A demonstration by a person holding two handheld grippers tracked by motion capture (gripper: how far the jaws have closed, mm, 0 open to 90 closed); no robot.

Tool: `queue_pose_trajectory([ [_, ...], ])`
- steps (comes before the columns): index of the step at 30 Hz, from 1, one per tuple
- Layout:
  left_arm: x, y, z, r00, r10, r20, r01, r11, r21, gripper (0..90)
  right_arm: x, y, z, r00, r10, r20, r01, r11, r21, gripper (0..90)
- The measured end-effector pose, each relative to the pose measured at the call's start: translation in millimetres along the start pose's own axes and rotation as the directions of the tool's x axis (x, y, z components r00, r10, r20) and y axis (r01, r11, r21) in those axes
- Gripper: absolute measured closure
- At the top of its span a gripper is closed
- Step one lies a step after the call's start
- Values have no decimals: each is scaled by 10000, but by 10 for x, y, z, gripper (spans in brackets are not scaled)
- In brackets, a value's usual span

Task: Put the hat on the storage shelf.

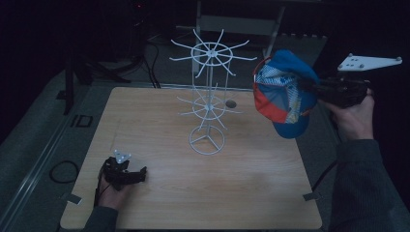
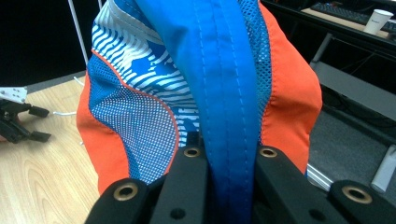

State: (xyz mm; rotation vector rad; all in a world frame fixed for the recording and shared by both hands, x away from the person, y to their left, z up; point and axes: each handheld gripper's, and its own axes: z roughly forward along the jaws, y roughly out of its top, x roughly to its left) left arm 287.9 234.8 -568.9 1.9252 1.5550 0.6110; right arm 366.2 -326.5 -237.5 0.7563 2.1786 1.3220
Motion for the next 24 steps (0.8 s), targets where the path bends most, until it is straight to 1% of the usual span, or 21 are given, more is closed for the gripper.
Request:
queue_pose_trajectory([
  [9, 0, 0, 0, 10000, 4, 2, -4, 10000, -1, 27, -14, -3, -17, 9999, 169, -23, -170, 9992, -360, 884],
  [18, 0, 0, 0, 10000, 1, 0, -1, 10000, -1, 27, 3, 6, -36, 9999, 113, 86, -109, 9991, -401, 884],
  [24, 0, 0, 0, 10000, 3, 7, -3, 10000, 11, 27, -4, 5, -51, 9996, 257, 135, -248, 9975, -662, 884],
])
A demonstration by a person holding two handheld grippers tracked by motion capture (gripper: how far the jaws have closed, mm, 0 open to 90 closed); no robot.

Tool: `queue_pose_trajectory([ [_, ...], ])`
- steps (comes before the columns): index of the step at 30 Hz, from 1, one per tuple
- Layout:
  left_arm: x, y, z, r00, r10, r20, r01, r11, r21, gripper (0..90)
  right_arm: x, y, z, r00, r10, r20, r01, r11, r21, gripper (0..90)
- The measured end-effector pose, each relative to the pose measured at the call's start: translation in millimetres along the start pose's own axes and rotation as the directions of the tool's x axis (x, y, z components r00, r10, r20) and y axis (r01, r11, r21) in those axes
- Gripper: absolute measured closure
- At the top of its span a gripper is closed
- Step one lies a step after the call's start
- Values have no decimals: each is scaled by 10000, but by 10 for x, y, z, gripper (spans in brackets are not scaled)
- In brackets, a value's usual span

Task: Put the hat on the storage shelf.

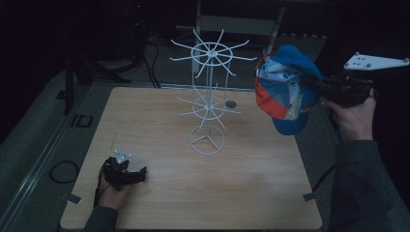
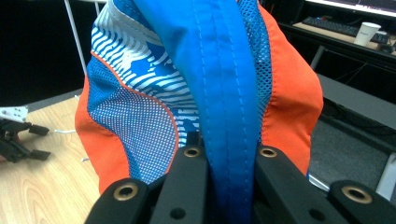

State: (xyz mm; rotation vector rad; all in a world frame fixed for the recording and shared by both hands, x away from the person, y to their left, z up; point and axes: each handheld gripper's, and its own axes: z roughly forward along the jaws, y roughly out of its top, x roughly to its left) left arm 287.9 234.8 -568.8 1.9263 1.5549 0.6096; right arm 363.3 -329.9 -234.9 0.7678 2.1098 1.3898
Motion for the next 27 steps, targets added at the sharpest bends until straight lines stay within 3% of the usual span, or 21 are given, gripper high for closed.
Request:
queue_pose_trajectory([
  [7, 0, 0, 0, 10000, 1, 3, -1, 10000, 1, 27, 7, 12, -6, 9999, -61, 94, 62, 9998, -168, 884],
  [27, 1, 0, 0, 10000, 16, -9, -16, 10000, -1, 27, 85, 115, -5, 9980, -12, -637, -52, 9950, -998, 884],
])
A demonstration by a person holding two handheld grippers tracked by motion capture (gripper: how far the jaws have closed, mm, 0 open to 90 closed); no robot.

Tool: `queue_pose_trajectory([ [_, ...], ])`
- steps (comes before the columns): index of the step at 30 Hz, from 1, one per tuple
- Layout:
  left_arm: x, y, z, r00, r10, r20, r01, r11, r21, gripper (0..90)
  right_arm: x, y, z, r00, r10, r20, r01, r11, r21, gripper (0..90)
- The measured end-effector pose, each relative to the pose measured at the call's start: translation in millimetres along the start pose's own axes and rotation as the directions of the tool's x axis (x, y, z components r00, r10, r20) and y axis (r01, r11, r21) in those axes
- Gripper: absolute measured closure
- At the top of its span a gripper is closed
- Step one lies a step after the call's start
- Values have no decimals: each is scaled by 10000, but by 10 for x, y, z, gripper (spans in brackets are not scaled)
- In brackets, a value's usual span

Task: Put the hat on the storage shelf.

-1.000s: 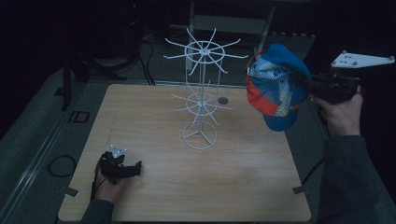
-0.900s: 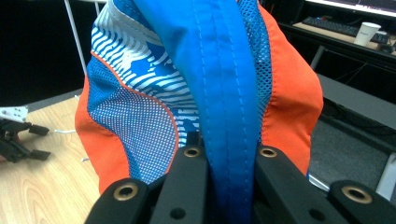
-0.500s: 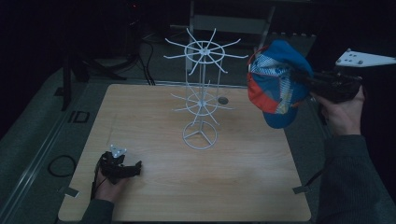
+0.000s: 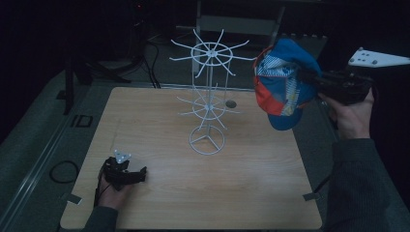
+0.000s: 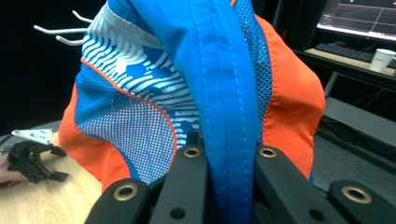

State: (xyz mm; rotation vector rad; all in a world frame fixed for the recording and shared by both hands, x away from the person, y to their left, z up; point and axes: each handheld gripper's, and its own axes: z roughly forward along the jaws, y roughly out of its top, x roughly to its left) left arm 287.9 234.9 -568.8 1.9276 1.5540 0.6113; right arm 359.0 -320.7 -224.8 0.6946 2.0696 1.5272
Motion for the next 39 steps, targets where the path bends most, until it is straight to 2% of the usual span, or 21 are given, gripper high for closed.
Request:
queue_pose_trajectory([
  [9, -1, 0, 0, 10000, -10, 0, 10, 10000, -1, 27, 49, 59, 14, 9998, -60, -184, 53, 9993, -365, 884],
  [19, -1, 0, 0, 10000, -16, 10, 16, 10000, 4, 27, 79, 124, 39, 9997, -153, -178, 144, 9987, -488, 884],
  [28, -1, 0, 0, 10000, -15, 11, 15, 10000, 5, 27, 28, 121, 179, 9999, 147, -44, -148, 9989, -444, 883],
  [33, -2, 0, 1, 10000, -24, 16, 24, 10000, -9, 27, -33, 19, 308, 9990, 451, -1, -451, 9989, -135, 882],
  [39, -1, 0, 1, 10000, -1, 15, 1, 10000, -15, 27, -42, -190, 529, 9985, 540, -79, -529, 9935, 1008, 871],
])
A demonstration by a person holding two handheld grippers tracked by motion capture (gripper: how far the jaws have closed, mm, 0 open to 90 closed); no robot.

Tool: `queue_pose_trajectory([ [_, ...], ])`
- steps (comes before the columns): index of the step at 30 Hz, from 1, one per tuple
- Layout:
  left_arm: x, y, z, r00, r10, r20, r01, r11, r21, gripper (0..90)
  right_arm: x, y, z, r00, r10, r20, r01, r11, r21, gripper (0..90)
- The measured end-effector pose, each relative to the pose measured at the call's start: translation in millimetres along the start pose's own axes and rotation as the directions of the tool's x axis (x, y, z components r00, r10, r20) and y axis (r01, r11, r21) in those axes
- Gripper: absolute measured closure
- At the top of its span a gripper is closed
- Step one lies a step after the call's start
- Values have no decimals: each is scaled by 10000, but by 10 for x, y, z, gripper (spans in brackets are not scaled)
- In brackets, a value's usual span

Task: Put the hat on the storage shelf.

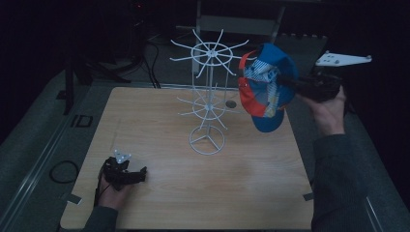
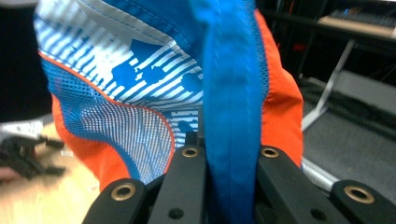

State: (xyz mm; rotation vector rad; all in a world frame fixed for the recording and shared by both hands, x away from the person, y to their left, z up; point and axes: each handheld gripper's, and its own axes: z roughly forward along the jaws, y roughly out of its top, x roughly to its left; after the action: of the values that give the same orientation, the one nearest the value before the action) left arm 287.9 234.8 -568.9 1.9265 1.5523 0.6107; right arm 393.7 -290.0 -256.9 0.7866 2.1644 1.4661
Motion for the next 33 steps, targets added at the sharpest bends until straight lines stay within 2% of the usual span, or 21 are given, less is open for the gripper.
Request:
queue_pose_trajectory([
  [6, -1, 0, 1, 10000, -17, 2, 17, 10000, -12, 27, 45, -111, 232, 9998, -180, -68, 186, 9948, 999, 856],
  [10, -1, 0, 1, 10000, -19, 3, 19, 10000, -11, 27, 78, -137, 320, 9993, -364, -33, 365, 9902, 1349, 822],
  [15, -1, 0, 0, 10000, -12, 12, 12, 10000, -7, 27, 83, -166, 321, 9993, -379, 36, 369, 9881, 1491, 674],
  [19, -3, -1, 2, 10000, -30, 1, 30, 10000, -39, 27, 106, -210, 291, 9980, -554, 310, 492, 9834, 1749, 532],
  [26, -2, 0, 2, 10000, -9, -5, 9, 10000, -29, 27, 138, -321, 219, 9958, -561, 729, 406, 9791, 1991, 304],
  [29, -2, 0, 2, 10000, -18, -8, 18, 10000, -34, 27, 176, -378, 209, 9947, -611, 824, 415, 9743, 2213, 247],
  [33, -1, 0, 2, 10000, 0, -5, 0, 10000, -20, 27, 210, -452, 201, 9955, -556, 769, 368, 9730, 2279, 208],
])
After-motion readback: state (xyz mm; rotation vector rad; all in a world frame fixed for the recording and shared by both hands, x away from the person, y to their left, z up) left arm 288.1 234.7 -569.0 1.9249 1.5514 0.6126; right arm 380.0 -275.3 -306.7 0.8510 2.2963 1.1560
